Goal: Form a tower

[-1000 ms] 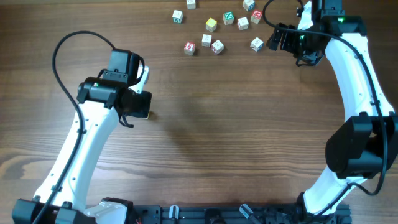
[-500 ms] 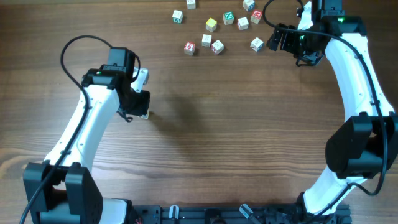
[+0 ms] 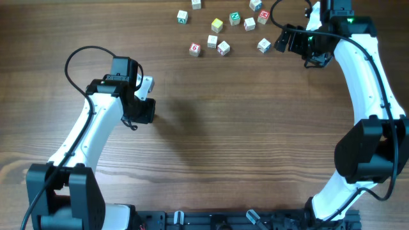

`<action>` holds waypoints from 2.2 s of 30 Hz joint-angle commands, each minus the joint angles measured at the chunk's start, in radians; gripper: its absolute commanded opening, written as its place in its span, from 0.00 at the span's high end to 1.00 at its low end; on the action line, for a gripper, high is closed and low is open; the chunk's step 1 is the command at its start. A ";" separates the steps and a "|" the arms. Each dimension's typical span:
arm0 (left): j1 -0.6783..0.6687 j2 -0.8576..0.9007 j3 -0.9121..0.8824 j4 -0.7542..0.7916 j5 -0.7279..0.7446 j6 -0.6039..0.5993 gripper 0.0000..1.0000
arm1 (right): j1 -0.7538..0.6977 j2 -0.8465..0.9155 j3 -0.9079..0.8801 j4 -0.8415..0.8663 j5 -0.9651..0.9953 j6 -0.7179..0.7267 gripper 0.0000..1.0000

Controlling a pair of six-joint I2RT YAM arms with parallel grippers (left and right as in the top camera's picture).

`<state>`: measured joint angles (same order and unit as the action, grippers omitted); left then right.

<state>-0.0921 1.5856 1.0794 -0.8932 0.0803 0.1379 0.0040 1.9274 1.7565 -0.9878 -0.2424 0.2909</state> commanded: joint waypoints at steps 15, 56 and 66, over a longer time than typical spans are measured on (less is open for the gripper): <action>0.003 -0.107 -0.011 0.017 0.013 0.012 0.95 | 0.004 0.014 0.002 0.000 0.018 -0.002 0.00; 0.005 0.000 -0.049 0.094 -0.029 0.012 0.76 | 0.004 0.014 0.002 -0.002 0.018 -0.002 0.00; 0.005 0.023 -0.049 0.080 -0.029 0.011 0.64 | 0.004 0.014 0.002 -0.001 0.018 -0.002 0.00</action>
<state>-0.0921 1.5772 1.0447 -0.8032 0.0574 0.1417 0.0040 1.9274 1.7565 -0.9882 -0.2417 0.2909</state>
